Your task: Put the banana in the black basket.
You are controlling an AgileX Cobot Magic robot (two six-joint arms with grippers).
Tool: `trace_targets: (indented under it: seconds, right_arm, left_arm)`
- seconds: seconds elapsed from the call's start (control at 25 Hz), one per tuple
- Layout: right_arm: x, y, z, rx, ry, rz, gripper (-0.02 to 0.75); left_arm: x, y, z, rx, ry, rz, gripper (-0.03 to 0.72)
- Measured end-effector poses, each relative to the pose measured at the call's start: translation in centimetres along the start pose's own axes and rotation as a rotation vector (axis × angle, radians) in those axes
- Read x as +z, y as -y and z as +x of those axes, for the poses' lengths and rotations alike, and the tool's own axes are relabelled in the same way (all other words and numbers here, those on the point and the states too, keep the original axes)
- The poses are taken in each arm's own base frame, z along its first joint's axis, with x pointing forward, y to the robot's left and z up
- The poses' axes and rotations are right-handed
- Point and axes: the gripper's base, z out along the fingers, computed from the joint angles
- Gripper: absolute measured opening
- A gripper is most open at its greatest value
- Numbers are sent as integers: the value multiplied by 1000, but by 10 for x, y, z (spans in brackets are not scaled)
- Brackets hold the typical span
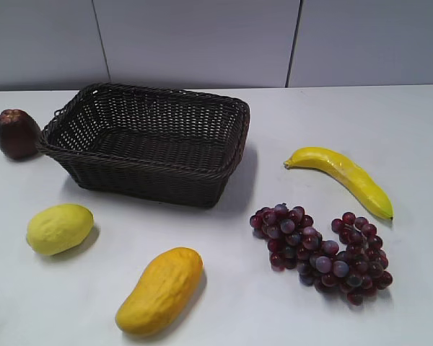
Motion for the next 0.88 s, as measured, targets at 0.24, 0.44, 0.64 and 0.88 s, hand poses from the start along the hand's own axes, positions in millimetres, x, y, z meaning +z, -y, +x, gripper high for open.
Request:
trace_targets:
  seconds: [0.24,0.44,0.64,0.88]
  right_arm:
    - [0,0,0,0,0,0,571]
    - [0,0,0,0,0,0,571]
    - [0,0,0,0,1,0,571]
    - [-1,0,-6,-4,18,6,571]
  left_arm:
    - [0,0,0,0,0,0,239]
    - [0,0,0,0,0,0,239]
    - [0,0,0,0,0,0,239]
    - [0,0,0,0,0,0,239]
